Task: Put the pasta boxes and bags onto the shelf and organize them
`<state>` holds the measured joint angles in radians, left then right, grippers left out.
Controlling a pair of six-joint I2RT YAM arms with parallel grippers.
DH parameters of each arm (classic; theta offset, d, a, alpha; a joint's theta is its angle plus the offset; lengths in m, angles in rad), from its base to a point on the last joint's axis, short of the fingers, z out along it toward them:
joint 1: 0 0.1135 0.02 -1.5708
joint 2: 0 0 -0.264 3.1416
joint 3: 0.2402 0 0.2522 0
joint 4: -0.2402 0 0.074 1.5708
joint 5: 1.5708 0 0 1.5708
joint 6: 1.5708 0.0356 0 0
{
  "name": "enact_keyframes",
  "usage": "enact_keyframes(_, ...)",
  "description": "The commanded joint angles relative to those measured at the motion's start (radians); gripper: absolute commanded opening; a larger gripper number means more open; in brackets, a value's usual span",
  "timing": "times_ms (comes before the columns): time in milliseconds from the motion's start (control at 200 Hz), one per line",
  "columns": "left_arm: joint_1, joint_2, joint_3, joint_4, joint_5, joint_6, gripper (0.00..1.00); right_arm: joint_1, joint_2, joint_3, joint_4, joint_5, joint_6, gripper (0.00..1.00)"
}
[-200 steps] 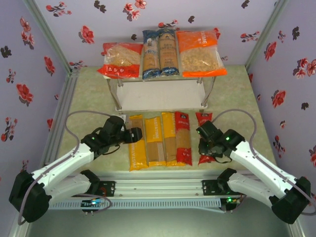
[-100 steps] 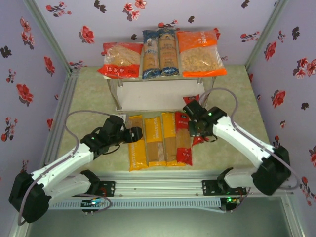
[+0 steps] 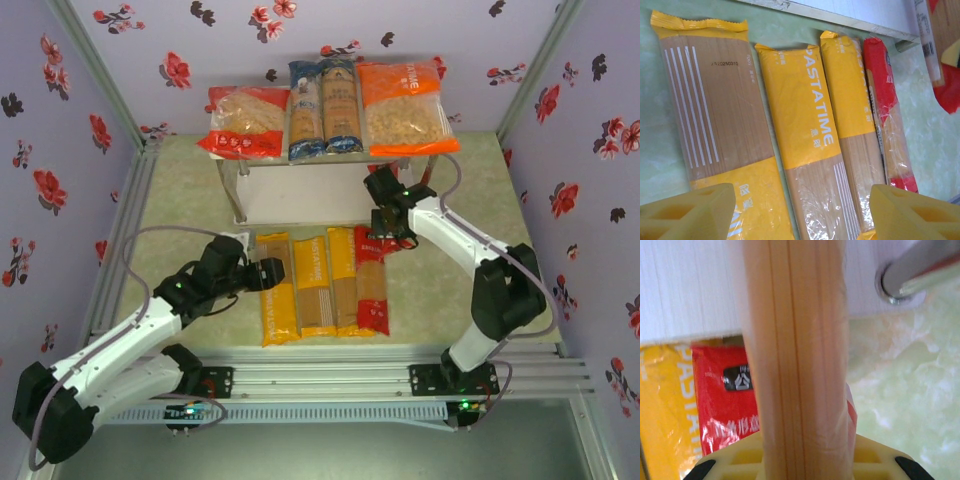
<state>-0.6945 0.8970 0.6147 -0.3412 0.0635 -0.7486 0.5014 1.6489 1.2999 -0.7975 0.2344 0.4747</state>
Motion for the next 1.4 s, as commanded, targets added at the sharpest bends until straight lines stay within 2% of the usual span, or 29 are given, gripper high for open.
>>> enact_keyframes(0,0.010,-0.021,0.004,-0.039,-0.016,0.008,0.71,-0.022,0.027,0.079,0.108,0.078,-0.038,0.00)
enact_keyframes(340,0.012,-0.039,0.002,-0.070,-0.029,0.005,0.71,-0.052,0.150,0.150,0.184,0.146,-0.064,0.00)
enact_keyframes(700,0.013,-0.050,0.002,-0.090,-0.038,0.001,0.71,-0.070,0.205,0.188,0.213,0.191,-0.074,0.00)
enact_keyframes(905,0.013,-0.053,0.008,-0.105,-0.043,0.003,0.72,-0.083,0.249,0.208,0.207,0.180,-0.063,0.29)
enact_keyframes(1065,0.014,-0.058,0.007,-0.114,-0.045,0.003,0.72,-0.084,0.264,0.211,0.199,0.177,-0.052,0.47)
enact_keyframes(1220,0.014,-0.063,0.010,-0.119,-0.048,0.005,0.72,-0.084,0.266,0.198,0.201,0.174,-0.044,0.56)
enact_keyframes(1395,0.014,-0.063,0.010,-0.122,-0.048,0.006,0.72,-0.083,0.250,0.192,0.204,0.163,-0.049,0.84)
